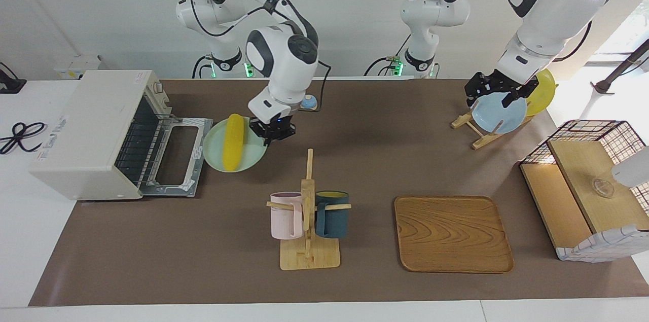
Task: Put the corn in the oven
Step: 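Carry the corn with the right gripper toward the open toaster oven, then insert the corn into the oven and open the right gripper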
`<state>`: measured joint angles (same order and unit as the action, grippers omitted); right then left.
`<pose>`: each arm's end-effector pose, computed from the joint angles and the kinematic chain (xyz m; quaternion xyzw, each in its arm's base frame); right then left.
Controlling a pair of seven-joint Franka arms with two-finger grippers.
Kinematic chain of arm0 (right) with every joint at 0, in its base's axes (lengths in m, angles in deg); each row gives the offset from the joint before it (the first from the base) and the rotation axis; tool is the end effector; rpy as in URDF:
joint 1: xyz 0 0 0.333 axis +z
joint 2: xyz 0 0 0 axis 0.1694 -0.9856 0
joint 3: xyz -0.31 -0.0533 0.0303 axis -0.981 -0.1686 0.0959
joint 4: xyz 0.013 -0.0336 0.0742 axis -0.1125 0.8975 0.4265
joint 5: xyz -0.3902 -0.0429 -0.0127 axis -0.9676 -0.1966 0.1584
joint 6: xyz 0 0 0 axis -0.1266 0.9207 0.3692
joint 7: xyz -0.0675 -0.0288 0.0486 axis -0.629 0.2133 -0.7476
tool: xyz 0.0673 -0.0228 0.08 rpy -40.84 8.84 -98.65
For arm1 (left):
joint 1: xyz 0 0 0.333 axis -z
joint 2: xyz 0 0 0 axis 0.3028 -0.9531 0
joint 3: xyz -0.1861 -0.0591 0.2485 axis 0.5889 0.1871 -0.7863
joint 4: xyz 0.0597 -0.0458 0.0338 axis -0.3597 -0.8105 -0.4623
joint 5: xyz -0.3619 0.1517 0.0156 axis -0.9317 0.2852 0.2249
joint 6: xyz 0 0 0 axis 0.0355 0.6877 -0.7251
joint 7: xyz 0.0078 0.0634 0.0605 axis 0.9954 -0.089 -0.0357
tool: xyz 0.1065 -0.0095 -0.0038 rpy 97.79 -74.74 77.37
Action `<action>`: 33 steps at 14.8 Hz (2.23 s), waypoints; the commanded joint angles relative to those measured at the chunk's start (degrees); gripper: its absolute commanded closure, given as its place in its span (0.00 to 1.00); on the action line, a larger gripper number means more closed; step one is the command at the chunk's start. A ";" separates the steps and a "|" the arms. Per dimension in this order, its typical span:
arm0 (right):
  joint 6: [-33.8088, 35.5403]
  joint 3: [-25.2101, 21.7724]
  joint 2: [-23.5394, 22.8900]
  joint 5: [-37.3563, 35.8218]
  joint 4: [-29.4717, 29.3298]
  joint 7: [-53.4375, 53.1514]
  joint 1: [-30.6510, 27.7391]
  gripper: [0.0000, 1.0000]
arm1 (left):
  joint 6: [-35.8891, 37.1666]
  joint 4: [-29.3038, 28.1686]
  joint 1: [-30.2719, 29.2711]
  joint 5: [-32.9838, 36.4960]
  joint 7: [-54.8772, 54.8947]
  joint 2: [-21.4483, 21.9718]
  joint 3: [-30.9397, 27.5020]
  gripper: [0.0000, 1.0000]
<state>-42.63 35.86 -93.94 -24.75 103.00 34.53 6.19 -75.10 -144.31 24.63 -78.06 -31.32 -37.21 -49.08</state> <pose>0.5364 0.2306 0.4184 0.9838 -0.0080 0.0048 0.1789 0.5433 -0.0635 0.5817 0.9976 -0.0551 -0.0391 0.0123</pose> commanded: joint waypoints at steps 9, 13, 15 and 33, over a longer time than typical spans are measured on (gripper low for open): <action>-9.29 0.58 9.35 6.00 15.94 21.17 -26.91 1.00 | -0.04 0.30 -0.50 -0.02 0.63 -0.07 0.21 0.00; -13.44 0.49 10.50 6.00 19.83 24.09 -30.00 1.00 | -0.04 0.39 -0.50 -0.02 0.72 0.37 0.21 0.00; -13.71 0.49 10.50 6.00 20.18 24.44 -30.62 1.00 | 0.04 0.39 -0.50 -0.02 0.63 0.37 0.21 0.00; -13.71 0.58 10.15 6.17 19.22 25.32 -30.36 0.69 | 0.04 0.39 -0.50 -0.02 0.63 0.37 0.21 0.00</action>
<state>-55.21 35.77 -84.88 -19.48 121.72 57.69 -23.21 -75.10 -144.20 24.63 -78.06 -31.20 -37.18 -49.06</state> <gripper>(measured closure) 0.731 0.000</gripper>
